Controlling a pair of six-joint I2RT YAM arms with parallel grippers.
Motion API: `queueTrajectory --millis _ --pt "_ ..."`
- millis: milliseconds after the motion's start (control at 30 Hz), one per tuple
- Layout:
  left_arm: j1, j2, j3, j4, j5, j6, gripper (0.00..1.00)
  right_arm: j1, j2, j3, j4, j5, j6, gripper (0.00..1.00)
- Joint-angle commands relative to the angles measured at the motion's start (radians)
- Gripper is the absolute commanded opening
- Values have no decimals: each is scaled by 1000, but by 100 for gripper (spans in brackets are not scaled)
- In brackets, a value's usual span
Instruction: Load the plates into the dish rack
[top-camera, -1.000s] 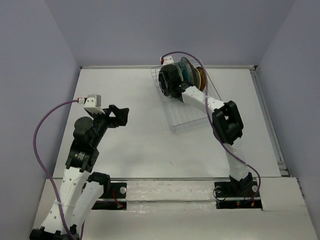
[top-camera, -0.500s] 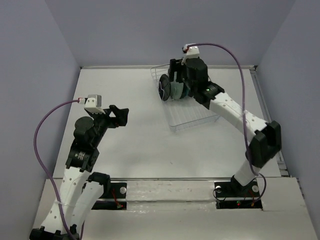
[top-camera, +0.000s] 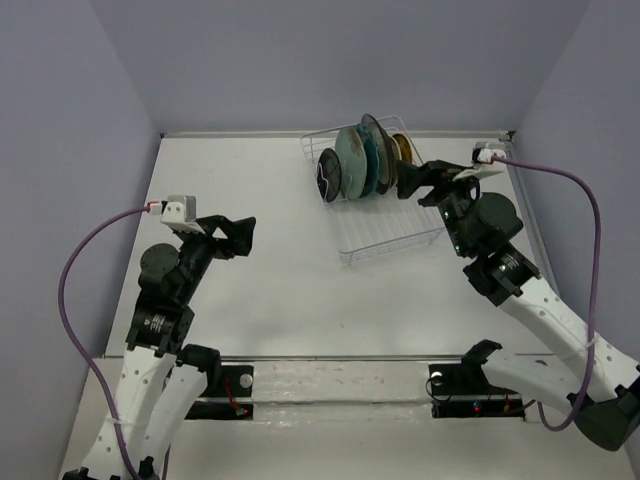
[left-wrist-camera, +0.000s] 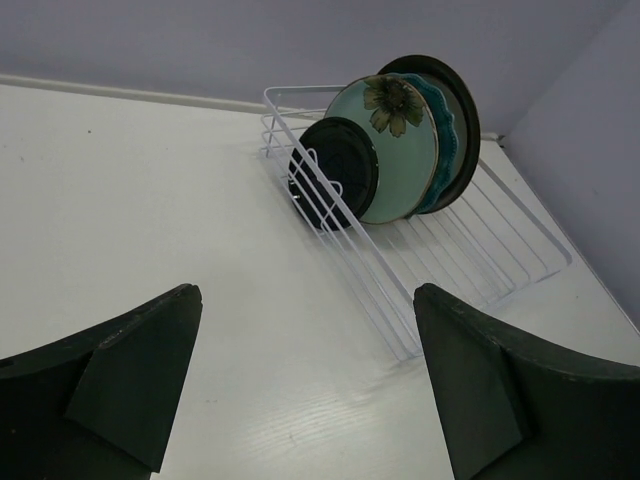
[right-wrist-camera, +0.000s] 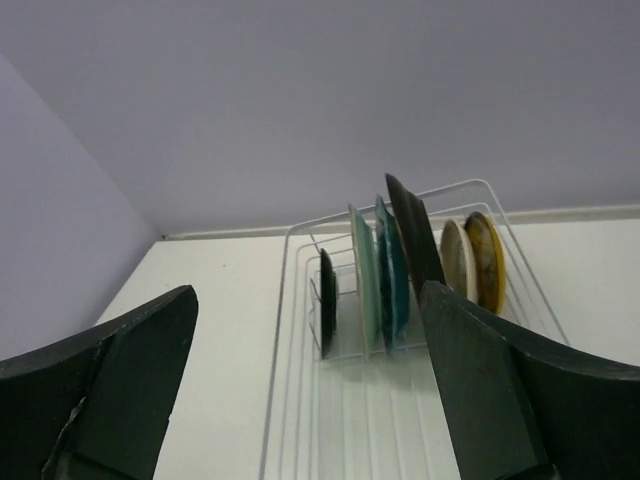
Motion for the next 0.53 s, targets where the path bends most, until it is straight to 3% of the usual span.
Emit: queueTrajectory --millis 0,233,500 --pt "-2 -54 8 113 49 -22 99 0 -135 -103 43 111 1 100" --pt "-5 -103 54 192 142 -47 99 0 -332 -211 37 108 -25 100" --pt "-6 -74 3 293 165 -83 96 0 -369 -242 20 119 -80 100"
